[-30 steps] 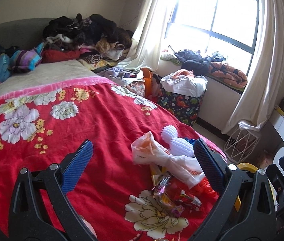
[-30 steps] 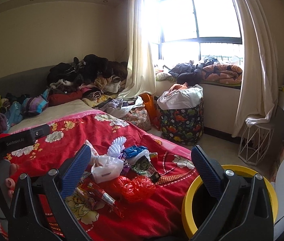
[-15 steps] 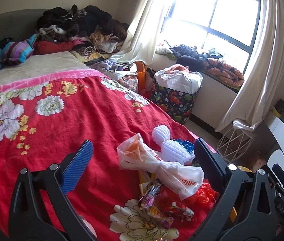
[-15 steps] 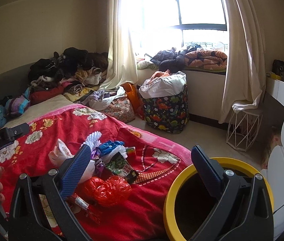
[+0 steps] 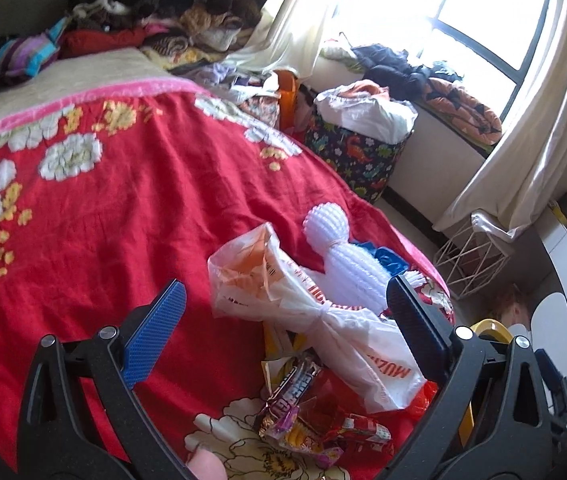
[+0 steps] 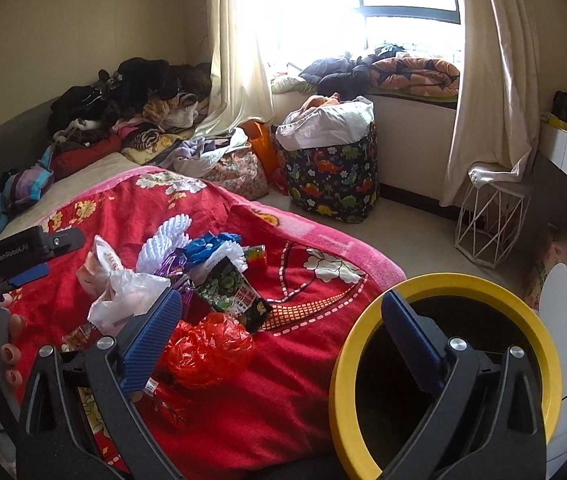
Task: Collect trash
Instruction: 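Grasp the white plastic bag with the left tool while the right tool grasps the red plastic bag, then lift both bags and carry them over the yellow trash bin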
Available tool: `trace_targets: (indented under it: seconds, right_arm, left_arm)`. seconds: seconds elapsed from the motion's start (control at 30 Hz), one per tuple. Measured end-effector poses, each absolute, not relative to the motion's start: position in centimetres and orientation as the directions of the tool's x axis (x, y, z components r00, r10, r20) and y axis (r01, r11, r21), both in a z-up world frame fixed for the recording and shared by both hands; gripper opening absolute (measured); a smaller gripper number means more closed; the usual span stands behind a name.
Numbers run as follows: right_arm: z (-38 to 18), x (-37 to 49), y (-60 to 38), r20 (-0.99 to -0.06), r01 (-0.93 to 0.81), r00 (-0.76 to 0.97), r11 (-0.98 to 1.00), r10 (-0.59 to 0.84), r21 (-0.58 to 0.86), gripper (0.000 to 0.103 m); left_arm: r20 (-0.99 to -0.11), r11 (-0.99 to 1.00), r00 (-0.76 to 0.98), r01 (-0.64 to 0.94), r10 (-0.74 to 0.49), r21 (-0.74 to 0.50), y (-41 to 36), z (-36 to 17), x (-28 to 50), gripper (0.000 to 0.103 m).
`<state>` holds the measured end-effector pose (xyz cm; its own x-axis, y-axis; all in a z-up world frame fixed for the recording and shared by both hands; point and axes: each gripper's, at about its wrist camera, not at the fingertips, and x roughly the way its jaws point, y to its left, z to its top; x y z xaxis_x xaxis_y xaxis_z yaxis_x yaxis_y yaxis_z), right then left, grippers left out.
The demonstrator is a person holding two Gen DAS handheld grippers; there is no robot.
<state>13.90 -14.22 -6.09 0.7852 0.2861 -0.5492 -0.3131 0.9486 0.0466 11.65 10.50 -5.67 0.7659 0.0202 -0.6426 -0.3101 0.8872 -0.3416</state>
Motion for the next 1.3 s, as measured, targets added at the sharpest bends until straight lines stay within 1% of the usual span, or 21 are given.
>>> trace_targets:
  seconds: [0.1,0.23,0.3,0.37,0.43,0.6,0.7,0.77,0.8,0.83,0.87,0.9,0.93,0.97,1.0,1.03,1.1,1.17,1.2,1.3]
  right_arm:
    - [-6.8,14.4,-13.3,-0.583,-0.343,0.751,0.938,0.309,0.055,0.097]
    - [-8.2,15.0,-11.5,-0.639,-0.397,0.695,0.917,0.33,0.042,0.096]
    - [-9.0,15.4,-10.9,-0.67,-0.414,0.661,0.909,0.339,0.052,0.093]
    - [-9.7,15.9,-10.3,-0.699,-0.424,0.627,0.903,0.343,0.062,0.085]
    - [-10.5,16.4,-10.0,-0.724,-0.432,0.592,0.898,0.354,0.086,0.081]
    - [-11.8,17.2,-9.6,-0.758,-0.445,0.514,0.88,0.401,0.164,0.07]
    - [-12.2,17.2,-9.5,-0.76,-0.453,0.491,0.87,0.424,0.193,0.058]
    - [-12.3,17.3,-9.4,-0.758,-0.464,0.479,0.861,0.442,0.209,0.043]
    - [-12.3,17.2,-9.4,-0.756,-0.472,0.473,0.855,0.452,0.216,0.039]
    - [-12.2,17.1,-9.4,-0.754,-0.477,0.472,0.852,0.457,0.217,0.033]
    - [-12.1,17.0,-9.3,-0.752,-0.483,0.471,0.848,0.461,0.217,0.029]
    - [-12.0,16.9,-9.3,-0.751,-0.489,0.471,0.845,0.464,0.216,0.027]
    - [-11.9,16.8,-9.3,-0.747,-0.495,0.473,0.842,0.468,0.214,0.024]
    - [-11.8,16.6,-9.3,-0.742,-0.499,0.48,0.841,0.469,0.209,0.022]
    - [-11.6,16.4,-9.3,-0.736,-0.501,0.488,0.841,0.469,0.203,0.022]
    - [-11.4,16.2,-9.4,-0.73,-0.502,0.496,0.841,0.47,0.2,0.021]
    - [-11.1,16.0,-9.5,-0.72,-0.503,0.509,0.842,0.472,0.197,0.02]
    - [-10.7,15.8,-9.7,-0.709,-0.503,0.522,0.842,0.474,0.193,0.019]
    - [-10.5,15.7,-9.8,-0.706,-0.503,0.526,0.843,0.474,0.191,0.019]
    - [-9.9,15.4,-10.2,-0.696,-0.504,0.539,0.844,0.474,0.184,0.019]
  left_arm:
    - [-0.672,0.864,0.74,-0.334,-0.007,-0.376,11.1,-6.8,12.2,0.092]
    - [-0.697,0.849,0.717,-0.354,-0.023,-0.393,11.5,-7.8,13.0,0.092]
    - [-0.708,0.837,0.706,-0.366,-0.037,-0.408,11.7,-8.3,13.2,0.092]
    - [-0.718,0.822,0.694,-0.377,-0.054,-0.426,11.9,-8.9,13.6,0.092]
    - [-0.726,0.809,0.684,-0.387,-0.071,-0.443,12.2,-9.4,13.9,0.092]
    - [-0.742,0.77,0.662,-0.419,-0.103,-0.481,12.8,-10.5,14.5,0.092]
    - [-0.748,0.742,0.652,-0.441,-0.122,-0.505,13.3,-11.0,14.9,0.092]
    - [-0.744,0.72,0.655,-0.453,-0.131,-0.525,13.7,-11.2,14.8,0.092]
    - [-0.741,0.714,0.658,-0.455,-0.133,-0.532,13.8,-11.3,14.8,0.092]
    - [-0.738,0.708,0.661,-0.457,-0.135,-0.538,13.9,-11.3,14.8,0.092]
    - [-0.736,0.705,0.663,-0.458,-0.136,-0.542,14.0,-11.2,14.8,0.092]
    - [-0.733,0.701,0.666,-0.457,-0.138,-0.547,14.0,-11.2,14.8,0.092]
    - [-0.731,0.698,0.668,-0.458,-0.138,-0.55,14.1,-11.1,14.8,0.09]
    - [-0.73,0.696,0.67,-0.46,-0.135,-0.551,14.2,-11.1,14.7,0.086]
    - [-0.728,0.693,0.672,-0.461,-0.134,-0.554,14.2,-11.1,14.6,0.081]
    - [-0.726,0.691,0.674,-0.461,-0.134,-0.556,14.4,-11.0,14.6,0.079]
    - [-0.722,0.692,0.678,-0.455,-0.139,-0.561,14.5,-10.8,14.6,0.07]
    - [-0.719,0.696,0.681,-0.45,-0.139,-0.56,14.5,-10.5,14.5,0.065]
    - [-0.715,0.697,0.685,-0.444,-0.141,-0.563,14.5,-10.3,14.4,0.06]
    - [-0.705,0.698,0.692,-0.428,-0.155,-0.574,14.6,-9.9,14.4,0.053]
